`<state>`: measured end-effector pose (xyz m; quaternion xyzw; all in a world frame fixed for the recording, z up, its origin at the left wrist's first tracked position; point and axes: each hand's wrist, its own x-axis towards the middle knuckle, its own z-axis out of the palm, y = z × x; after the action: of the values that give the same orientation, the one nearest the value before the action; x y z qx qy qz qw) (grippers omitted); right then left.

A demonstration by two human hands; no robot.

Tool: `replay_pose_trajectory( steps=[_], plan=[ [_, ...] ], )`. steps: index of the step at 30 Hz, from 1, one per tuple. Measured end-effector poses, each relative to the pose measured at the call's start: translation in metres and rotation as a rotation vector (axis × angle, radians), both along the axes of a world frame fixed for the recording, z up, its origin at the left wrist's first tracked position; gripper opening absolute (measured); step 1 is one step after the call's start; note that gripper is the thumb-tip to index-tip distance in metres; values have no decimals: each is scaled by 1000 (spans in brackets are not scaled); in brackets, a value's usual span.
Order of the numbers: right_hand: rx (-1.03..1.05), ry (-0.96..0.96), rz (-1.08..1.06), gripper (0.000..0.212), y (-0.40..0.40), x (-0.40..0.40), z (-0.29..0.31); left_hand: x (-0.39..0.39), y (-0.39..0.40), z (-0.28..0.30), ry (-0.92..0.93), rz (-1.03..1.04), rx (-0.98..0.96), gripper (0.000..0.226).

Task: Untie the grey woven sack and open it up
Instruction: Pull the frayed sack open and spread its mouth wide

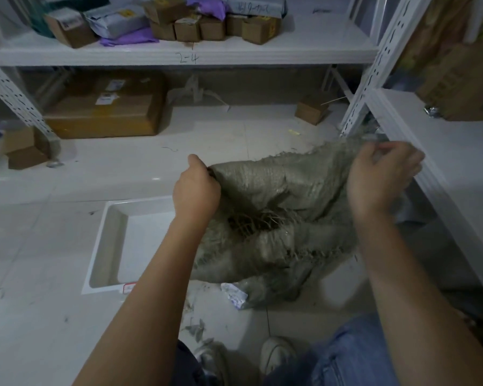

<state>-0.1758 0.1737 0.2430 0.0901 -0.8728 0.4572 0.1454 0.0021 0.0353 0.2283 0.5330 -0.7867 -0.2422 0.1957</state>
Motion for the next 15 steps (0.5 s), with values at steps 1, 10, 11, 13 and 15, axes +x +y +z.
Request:
replay_pose_trajectory(
  steps=[1, 10, 11, 13, 15],
  plan=[
    [24, 133, 22, 33, -2, 12, 6, -1, 1, 2, 33, -11, 16, 22],
    [1032, -118, 290, 66, -6, 27, 7, 5, -9, -2, 101, 1, 42, 26],
    [943, 12, 264, 67, -7, 27, 9, 5, -10, -3, 97, -5, 34, 27],
    [731, 126, 436, 69, -10, 31, 13, 5, -10, -2, 99, -13, 16, 30],
    [706, -221, 812, 90, -14, 42, 12, 4, -9, 0, 105, -18, 14, 35]
  ],
)
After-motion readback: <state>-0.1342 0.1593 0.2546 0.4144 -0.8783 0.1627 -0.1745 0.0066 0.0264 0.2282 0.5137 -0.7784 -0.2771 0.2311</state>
